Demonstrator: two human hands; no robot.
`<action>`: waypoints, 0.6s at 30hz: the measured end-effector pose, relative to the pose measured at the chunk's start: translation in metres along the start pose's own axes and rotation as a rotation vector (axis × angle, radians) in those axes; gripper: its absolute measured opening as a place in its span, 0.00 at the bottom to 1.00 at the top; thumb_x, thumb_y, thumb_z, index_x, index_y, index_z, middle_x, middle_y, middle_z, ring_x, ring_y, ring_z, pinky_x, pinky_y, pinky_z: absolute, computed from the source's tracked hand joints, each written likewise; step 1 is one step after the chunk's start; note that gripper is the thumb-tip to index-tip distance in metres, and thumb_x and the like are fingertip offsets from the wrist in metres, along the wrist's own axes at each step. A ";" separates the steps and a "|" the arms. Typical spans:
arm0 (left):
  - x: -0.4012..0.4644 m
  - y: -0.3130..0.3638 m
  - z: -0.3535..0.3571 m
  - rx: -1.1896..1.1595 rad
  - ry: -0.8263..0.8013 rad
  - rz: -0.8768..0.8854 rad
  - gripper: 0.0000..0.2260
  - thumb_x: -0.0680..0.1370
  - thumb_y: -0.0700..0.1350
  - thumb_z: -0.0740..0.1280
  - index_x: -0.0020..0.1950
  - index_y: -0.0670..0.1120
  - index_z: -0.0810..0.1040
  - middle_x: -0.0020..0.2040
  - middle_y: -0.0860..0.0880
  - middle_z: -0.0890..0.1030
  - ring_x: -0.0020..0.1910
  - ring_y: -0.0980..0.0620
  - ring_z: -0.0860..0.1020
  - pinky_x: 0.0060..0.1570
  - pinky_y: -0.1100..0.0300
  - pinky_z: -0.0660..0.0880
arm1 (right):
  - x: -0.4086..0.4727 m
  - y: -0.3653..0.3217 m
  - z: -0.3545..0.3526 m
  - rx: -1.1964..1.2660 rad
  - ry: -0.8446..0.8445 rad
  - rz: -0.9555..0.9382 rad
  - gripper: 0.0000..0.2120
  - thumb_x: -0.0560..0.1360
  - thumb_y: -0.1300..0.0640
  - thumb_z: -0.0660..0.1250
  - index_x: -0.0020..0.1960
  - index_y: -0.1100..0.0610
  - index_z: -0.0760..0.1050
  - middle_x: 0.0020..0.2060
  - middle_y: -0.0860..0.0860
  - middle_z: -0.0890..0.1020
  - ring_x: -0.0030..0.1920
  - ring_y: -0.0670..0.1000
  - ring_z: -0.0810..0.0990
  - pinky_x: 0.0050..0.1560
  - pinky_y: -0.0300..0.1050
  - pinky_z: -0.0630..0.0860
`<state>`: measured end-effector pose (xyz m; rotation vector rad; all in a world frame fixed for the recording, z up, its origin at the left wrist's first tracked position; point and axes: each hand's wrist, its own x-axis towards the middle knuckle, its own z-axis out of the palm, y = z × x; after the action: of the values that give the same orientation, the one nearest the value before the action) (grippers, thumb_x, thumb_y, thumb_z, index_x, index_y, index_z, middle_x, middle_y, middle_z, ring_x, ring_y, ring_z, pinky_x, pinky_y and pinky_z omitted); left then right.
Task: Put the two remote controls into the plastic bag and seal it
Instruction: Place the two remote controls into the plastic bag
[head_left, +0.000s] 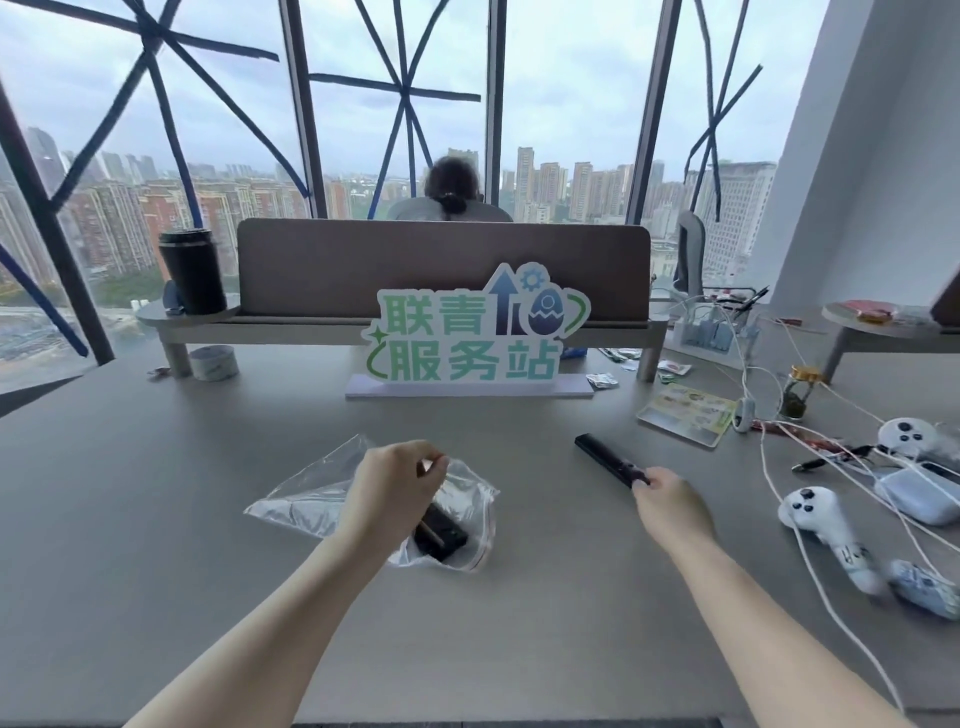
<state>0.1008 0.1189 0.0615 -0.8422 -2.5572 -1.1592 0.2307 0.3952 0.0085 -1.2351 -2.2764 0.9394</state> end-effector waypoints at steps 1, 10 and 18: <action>-0.002 -0.001 0.000 0.008 -0.006 -0.010 0.06 0.74 0.48 0.67 0.42 0.50 0.83 0.29 0.53 0.80 0.29 0.54 0.76 0.33 0.60 0.74 | 0.013 0.008 0.000 -0.077 0.002 0.006 0.10 0.77 0.53 0.57 0.41 0.55 0.72 0.49 0.61 0.81 0.46 0.62 0.78 0.47 0.52 0.74; -0.008 -0.017 -0.001 0.071 -0.069 -0.032 0.05 0.72 0.47 0.66 0.41 0.52 0.83 0.30 0.54 0.79 0.31 0.54 0.76 0.34 0.61 0.72 | 0.028 0.009 0.021 -0.413 0.087 -0.040 0.13 0.78 0.51 0.62 0.57 0.57 0.76 0.55 0.58 0.79 0.52 0.62 0.80 0.50 0.51 0.75; -0.010 -0.016 0.003 0.067 -0.081 -0.047 0.07 0.73 0.48 0.65 0.43 0.52 0.83 0.35 0.51 0.83 0.36 0.51 0.79 0.37 0.60 0.74 | -0.024 -0.009 -0.030 0.658 -0.501 0.187 0.12 0.77 0.54 0.60 0.39 0.60 0.74 0.20 0.51 0.65 0.16 0.46 0.56 0.18 0.35 0.53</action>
<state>0.0997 0.1086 0.0448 -0.8341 -2.6784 -1.0664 0.2563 0.3832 0.0353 -0.9869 -1.9023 2.0493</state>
